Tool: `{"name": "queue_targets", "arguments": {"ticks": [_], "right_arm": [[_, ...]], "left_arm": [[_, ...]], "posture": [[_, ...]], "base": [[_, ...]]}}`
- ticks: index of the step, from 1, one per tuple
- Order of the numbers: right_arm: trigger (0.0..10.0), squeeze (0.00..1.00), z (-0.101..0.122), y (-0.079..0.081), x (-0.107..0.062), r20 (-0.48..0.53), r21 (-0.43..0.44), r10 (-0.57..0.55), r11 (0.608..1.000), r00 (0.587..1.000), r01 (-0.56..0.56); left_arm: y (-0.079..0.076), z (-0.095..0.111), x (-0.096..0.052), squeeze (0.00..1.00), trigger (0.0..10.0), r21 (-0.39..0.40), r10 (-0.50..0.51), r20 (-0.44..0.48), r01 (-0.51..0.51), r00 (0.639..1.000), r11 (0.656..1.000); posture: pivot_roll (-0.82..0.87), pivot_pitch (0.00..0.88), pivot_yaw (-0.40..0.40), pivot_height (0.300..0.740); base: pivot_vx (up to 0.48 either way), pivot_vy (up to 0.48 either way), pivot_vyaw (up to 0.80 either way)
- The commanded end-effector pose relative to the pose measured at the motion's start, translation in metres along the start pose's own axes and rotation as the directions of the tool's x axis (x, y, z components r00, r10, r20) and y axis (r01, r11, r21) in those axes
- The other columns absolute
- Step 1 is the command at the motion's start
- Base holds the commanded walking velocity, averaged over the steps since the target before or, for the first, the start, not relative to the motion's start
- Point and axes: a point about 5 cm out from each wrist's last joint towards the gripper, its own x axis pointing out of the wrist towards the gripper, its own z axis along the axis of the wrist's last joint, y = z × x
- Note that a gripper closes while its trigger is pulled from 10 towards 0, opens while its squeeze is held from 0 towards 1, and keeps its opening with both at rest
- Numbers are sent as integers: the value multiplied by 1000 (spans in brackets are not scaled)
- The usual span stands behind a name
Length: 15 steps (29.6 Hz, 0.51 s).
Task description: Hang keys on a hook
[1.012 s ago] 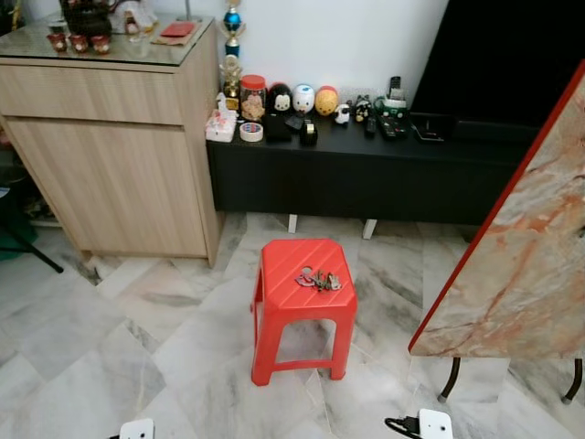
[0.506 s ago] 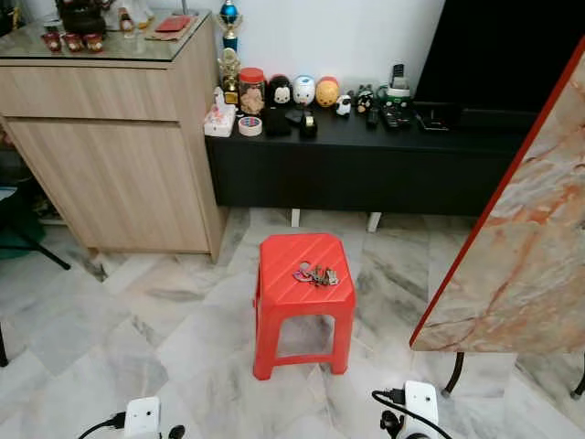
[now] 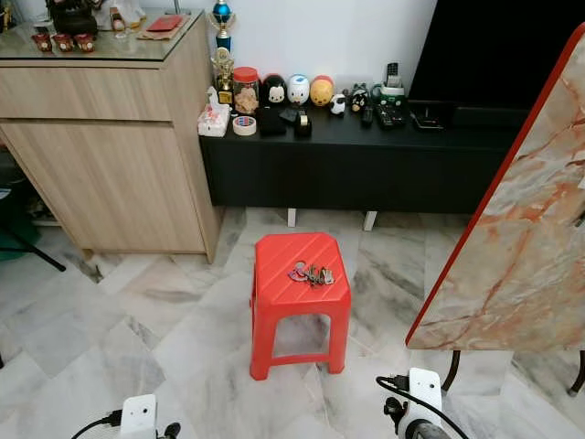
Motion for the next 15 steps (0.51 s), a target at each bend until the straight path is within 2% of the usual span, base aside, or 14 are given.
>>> {"name": "queue_targets", "arguments": {"ticks": [1,6,11,15], "right_arm": [[10000,0,2,2,0,3,19,-1,1000,1000,1],[10000,0,-3,7,0,-7,34,10,999,1000,-9],[10000,0,-10,8,-2,-15,50,13,999,1000,-13],[10000,0,-15,6,-3,-29,-11,31,999,999,-31]], "left_arm": [[2,-1,0,0,10000,-9,15,-10,-15,1000,1000],[8,-7,-3,0,10000,12,10,-13,-10,1000,1000],[11,-12,-5,0,10000,28,7,-27,-6,1000,1000],[7,-14,-6,0,10000,24,-1,-21,2,1000,1000]], "posture": [[162,0,-58,740],[157,0,-11,740],[138,0,-9,740],[124,0,-16,740]], "base": [[0,0,0],[0,0,0],[0,0,0],[0,0,134]]}}
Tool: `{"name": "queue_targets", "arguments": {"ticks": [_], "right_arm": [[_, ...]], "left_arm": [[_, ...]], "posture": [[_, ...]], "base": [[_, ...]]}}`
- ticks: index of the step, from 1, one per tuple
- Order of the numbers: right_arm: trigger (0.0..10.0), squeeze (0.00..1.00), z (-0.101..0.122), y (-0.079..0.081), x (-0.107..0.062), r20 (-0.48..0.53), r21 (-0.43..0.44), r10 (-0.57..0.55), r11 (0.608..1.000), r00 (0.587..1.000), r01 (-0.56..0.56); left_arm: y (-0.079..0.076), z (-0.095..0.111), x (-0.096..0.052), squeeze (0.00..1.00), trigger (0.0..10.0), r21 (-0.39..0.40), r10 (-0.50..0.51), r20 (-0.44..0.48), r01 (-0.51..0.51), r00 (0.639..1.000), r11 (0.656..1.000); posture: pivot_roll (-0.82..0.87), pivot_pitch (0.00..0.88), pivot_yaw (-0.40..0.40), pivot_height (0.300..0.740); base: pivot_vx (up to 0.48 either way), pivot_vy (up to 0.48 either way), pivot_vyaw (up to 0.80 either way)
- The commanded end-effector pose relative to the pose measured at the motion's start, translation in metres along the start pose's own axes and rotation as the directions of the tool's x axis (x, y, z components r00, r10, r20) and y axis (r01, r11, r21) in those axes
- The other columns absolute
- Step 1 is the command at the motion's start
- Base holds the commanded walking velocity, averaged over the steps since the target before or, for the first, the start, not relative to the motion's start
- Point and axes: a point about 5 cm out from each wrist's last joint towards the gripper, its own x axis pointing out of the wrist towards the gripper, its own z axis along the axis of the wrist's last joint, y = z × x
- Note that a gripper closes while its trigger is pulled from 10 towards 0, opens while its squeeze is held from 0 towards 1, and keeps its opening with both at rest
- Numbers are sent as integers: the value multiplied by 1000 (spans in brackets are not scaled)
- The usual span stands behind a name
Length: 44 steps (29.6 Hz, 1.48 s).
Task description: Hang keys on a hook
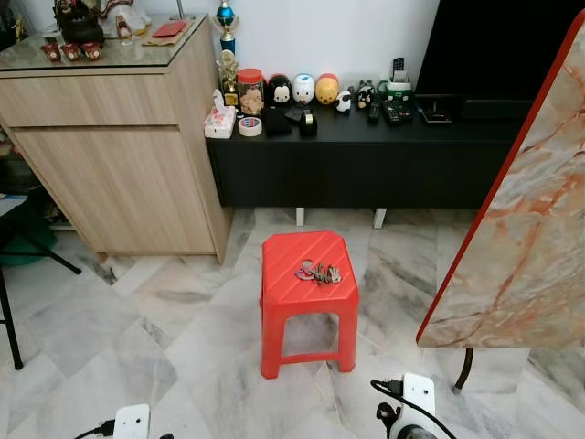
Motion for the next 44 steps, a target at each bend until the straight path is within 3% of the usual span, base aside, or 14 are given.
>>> {"name": "queue_targets", "arguments": {"ticks": [1,6,10,21,25,44], "right_arm": [[10000,0,-2,-1,-1,-1,-26,7,1000,1000,-7],[10000,0,-3,-8,-1,-4,-57,3,998,1000,-4],[10000,0,-21,-18,-6,-20,-23,-29,999,999,28],[10000,0,-24,-17,-6,-35,-80,-2,997,999,-1],[10000,0,-28,-18,-7,-43,-66,-9,998,999,6],[10000,0,-38,-12,-9,-45,-44,-4,999,999,3]], "left_arm": [[-1,-2,-1,0,10000,3,-7,4,7,1000,1000],[-9,-2,-1,0,10000,-9,-20,11,21,1000,1000],[-16,-2,0,0,10000,1,-41,14,41,999,999],[-15,-11,-3,0,10000,-3,-39,-4,39,999,999],[-15,-11,-3,0,10000,12,-47,-9,47,999,999],[-20,-6,-1,0,10000,8,-58,-2,58,998,998]], "posture": [[124,0,-16,740],[115,0,-30,740],[99,0,-48,740],[103,0,-55,740],[88,0,-40,740],[91,8,-45,740]], "base": [[0,0,538],[0,0,800],[60,0,400],[268,0,73],[291,0,747],[292,0,0]]}}
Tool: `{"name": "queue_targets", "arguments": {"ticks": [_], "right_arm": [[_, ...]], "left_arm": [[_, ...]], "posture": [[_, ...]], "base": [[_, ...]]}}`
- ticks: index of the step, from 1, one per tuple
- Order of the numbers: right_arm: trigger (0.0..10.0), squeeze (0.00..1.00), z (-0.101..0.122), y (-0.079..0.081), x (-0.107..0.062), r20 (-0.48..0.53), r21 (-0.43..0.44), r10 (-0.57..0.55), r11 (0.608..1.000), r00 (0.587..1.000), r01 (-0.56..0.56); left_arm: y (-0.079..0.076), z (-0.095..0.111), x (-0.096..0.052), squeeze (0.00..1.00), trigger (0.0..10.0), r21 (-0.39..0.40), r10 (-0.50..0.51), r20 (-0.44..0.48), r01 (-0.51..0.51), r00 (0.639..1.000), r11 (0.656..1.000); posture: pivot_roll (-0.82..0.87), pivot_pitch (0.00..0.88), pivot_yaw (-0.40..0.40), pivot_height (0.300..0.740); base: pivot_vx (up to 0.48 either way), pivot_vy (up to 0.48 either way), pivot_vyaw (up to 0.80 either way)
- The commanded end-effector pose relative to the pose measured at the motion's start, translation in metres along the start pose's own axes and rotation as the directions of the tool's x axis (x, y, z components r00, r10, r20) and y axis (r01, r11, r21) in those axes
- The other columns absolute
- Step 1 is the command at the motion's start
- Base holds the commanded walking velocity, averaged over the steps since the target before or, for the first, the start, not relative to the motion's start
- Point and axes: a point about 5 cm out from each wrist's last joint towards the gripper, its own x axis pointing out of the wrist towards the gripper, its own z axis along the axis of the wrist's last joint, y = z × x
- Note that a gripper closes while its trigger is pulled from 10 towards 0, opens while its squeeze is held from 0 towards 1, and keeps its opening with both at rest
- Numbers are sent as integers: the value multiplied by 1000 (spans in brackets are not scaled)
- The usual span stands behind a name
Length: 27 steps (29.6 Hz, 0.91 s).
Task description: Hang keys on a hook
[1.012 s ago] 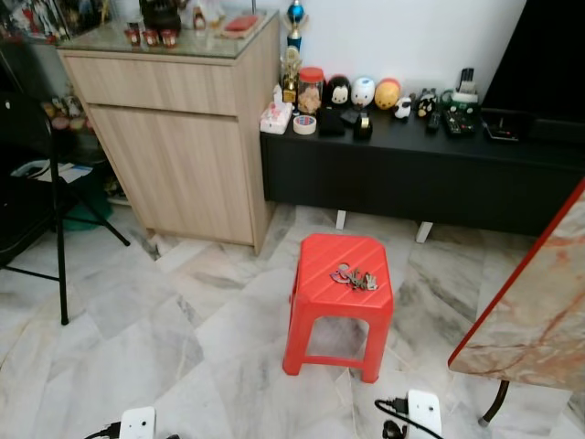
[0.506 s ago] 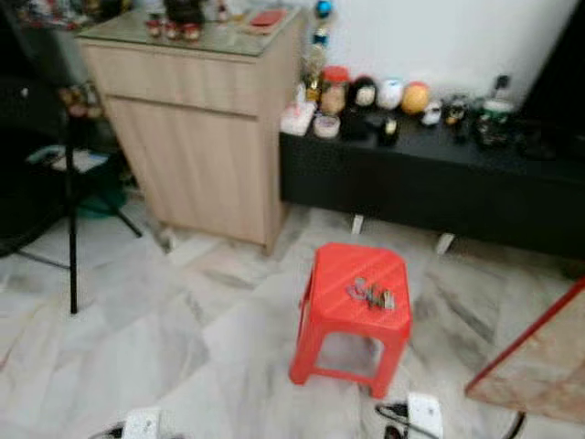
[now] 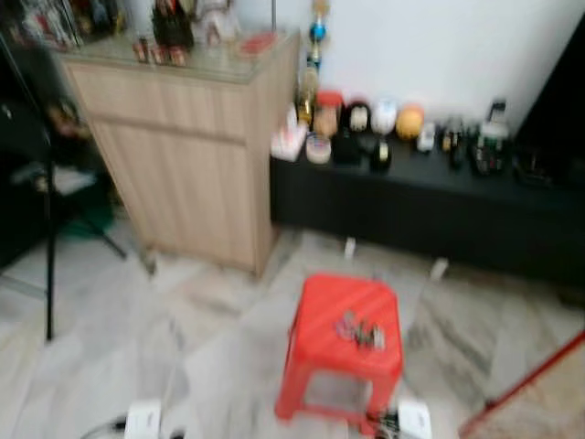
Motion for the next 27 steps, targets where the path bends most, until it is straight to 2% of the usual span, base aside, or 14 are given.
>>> {"name": "queue_targets", "arguments": {"ticks": [1,5,11,13,27], "right_arm": [[10000,0,-5,-10,-2,-15,4,-26,1000,1000,26],[10000,0,-4,-10,-2,-12,10,-27,1000,1000,27],[10000,0,-5,-10,-2,-11,12,-27,1000,1000,27],[10000,0,-5,-11,-2,-13,13,-30,999,999,30],[10000,0,-4,-10,-2,-5,28,-36,999,999,36]], "left_arm": [[-6,-4,-1,0,10000,-7,-16,-16,15,1000,1000],[-6,-6,-1,0,10000,-2,-12,-21,12,1000,1000],[-6,-6,-1,0,10000,19,-8,-24,9,1000,1000],[-7,-5,-1,0,10000,-2,-13,-11,13,1000,1000],[-6,-6,-1,0,10000,-12,-9,-22,9,1000,1000]], "posture": [[91,8,-45,740],[91,8,-45,740],[76,10,-44,740],[77,12,-44,740],[78,18,-42,740]], "base": [[289,0,0],[284,0,0],[0,0,0],[0,0,0],[0,21,0]]}}
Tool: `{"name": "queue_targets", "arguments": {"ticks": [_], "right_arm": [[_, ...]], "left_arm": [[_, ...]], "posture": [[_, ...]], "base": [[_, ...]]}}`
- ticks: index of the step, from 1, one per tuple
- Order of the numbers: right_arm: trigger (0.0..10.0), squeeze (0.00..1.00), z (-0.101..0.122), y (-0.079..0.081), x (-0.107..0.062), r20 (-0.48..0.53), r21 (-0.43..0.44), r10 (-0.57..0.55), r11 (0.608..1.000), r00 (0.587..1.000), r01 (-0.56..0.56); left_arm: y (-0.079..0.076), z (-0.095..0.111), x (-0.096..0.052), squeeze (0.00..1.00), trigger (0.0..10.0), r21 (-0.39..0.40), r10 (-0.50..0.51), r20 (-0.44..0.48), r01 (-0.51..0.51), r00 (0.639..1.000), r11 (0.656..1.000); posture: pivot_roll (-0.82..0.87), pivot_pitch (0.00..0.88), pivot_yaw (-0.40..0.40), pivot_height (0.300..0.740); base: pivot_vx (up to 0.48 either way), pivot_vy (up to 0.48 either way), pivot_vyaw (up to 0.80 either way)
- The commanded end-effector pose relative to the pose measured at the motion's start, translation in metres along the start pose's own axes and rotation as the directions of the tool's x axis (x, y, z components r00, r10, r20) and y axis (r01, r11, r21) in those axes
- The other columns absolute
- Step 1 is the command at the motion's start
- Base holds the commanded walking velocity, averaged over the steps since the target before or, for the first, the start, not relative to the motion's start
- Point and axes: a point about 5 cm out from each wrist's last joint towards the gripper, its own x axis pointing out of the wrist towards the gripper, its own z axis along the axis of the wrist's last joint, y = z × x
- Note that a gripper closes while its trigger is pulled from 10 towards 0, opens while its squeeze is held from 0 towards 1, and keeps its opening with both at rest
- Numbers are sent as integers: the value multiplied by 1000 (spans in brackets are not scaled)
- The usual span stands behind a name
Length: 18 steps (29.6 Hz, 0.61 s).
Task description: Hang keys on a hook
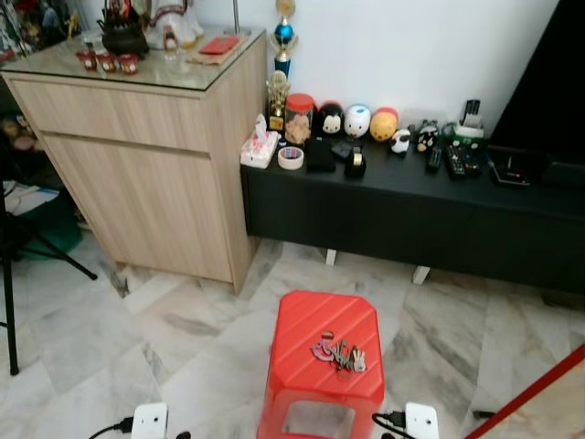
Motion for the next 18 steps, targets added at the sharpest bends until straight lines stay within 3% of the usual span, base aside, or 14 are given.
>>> {"name": "queue_targets", "arguments": {"ticks": [1,18], "right_arm": [[10000,0,0,-1,0,6,16,-9,1000,1000,9],[10000,0,0,1,0,15,26,-20,999,1000,19]], "left_arm": [[2,-6,-2,0,10000,-13,6,-28,-6,1000,1000],[6,-10,-2,0,10000,-12,5,-61,-6,998,1000]], "posture": [[78,18,-41,740],[79,20,-31,740]], "base": [[0,300,0],[0,304,0]]}}
